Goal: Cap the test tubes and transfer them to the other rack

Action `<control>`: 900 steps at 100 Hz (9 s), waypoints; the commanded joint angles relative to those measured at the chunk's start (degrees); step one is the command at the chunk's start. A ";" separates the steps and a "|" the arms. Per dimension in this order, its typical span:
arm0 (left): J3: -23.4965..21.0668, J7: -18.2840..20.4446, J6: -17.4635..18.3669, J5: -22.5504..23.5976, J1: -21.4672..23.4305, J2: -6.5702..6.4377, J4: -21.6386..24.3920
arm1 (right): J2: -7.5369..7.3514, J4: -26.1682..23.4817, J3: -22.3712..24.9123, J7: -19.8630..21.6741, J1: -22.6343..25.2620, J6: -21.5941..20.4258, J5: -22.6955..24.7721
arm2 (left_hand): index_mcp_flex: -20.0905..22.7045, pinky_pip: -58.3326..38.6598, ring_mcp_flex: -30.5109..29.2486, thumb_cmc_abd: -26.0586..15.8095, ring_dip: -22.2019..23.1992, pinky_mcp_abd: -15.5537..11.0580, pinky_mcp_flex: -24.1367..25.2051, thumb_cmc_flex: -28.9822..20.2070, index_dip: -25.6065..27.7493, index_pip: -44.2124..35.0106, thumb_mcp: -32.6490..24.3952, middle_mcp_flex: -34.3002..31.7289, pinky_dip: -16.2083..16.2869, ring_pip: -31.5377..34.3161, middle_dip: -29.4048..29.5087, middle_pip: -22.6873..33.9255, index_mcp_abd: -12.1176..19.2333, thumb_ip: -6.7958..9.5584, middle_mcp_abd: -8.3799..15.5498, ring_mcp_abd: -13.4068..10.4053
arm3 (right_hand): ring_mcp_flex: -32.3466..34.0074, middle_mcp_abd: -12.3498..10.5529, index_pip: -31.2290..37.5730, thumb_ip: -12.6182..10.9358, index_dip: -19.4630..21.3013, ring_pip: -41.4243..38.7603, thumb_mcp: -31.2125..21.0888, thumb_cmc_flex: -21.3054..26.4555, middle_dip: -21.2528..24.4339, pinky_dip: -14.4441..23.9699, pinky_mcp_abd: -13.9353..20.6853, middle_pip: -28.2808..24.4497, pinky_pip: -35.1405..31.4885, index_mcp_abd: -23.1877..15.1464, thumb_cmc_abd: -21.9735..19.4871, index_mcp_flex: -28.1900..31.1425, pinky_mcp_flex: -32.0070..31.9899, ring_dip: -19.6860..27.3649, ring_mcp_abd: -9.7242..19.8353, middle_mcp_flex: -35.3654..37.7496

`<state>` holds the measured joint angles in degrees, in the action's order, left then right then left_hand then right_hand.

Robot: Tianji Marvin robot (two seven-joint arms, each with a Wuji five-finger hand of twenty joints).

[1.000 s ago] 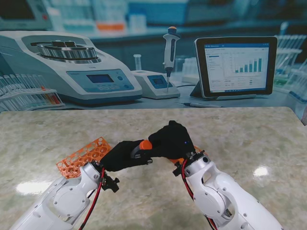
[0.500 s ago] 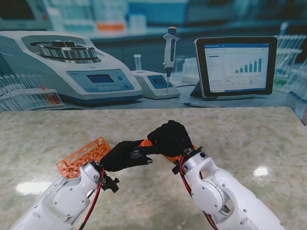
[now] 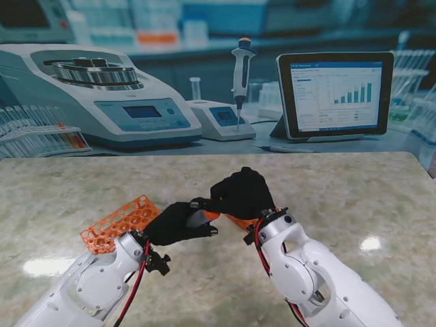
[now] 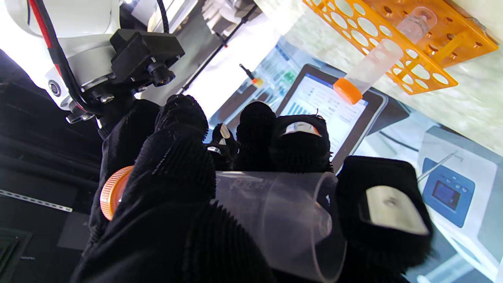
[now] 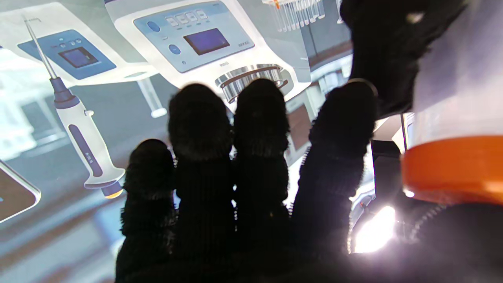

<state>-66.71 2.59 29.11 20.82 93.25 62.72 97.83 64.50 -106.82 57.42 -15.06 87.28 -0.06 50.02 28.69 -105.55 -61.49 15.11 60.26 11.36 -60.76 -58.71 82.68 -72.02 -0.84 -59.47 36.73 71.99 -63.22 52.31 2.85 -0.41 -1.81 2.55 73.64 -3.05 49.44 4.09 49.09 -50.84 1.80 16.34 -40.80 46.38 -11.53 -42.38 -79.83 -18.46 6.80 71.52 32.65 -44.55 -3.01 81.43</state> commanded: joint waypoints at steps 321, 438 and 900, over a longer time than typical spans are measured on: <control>0.15 -2.07 4.24 1.26 1.76 0.41 1.99 | -1.18 4.29 2.46 1.28 3.16 -27.87 -0.64 | 1.71 -4.29 -1.05 -2.12 0.78 -3.75 -0.85 -1.43 0.94 -1.02 -0.85 -0.08 -2.16 0.59 0.83 -1.41 4.35 -0.02 1.99 -0.04 | 1.42 -1.90 -6.24 -2.25 1.98 -3.11 -77.12 30.96 -9.88 -6.83 7.07 9.39 0.28 1.27 31.10 -10.70 28.65 -9.37 4.68 -4.28; 0.31 0.41 1.26 -0.22 0.57 0.05 1.47 | -0.61 1.01 5.53 0.85 4.88 -31.67 -3.20 | -1.54 23.25 6.82 0.24 -3.81 5.60 18.48 4.48 -17.94 14.33 1.08 7.78 2.34 -25.63 10.33 -16.77 6.12 -0.70 0.59 3.61 | 1.25 -2.51 -4.64 -3.14 2.46 -5.18 -78.56 30.83 -11.51 -6.85 5.72 8.74 -0.12 -0.23 31.40 -8.75 28.45 -7.87 4.30 -2.75; -2.94 5.20 -2.29 3.11 -0.86 -1.18 -0.22 | -3.34 -2.16 21.71 17.87 11.03 -20.34 -2.69 | 8.39 94.55 38.61 -0.78 -46.92 10.46 57.61 8.11 -65.31 55.44 1.08 22.16 -18.10 -68.34 54.48 -47.68 0.97 -0.76 -3.07 5.77 | 1.19 -2.41 -4.01 -3.19 4.04 -5.61 -78.49 30.99 -12.60 -5.02 5.08 8.14 0.27 -0.50 30.50 -8.78 28.33 -8.68 3.82 -3.27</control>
<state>-69.65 7.65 26.74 23.77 92.29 61.63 97.34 61.20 -110.29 79.25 2.43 98.72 -21.31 47.59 37.17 -14.58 -24.52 15.85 14.19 22.62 -3.76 -50.55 18.00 -17.58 0.80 -38.62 20.76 4.75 -9.91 5.47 2.13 -0.55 -4.86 8.65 75.23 10.84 39.46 10.00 50.73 -55.28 -61.11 38.45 -51.00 39.92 -7.12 -24.27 -78.68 -14.90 45.49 56.57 59.95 -52.62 -0.83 70.48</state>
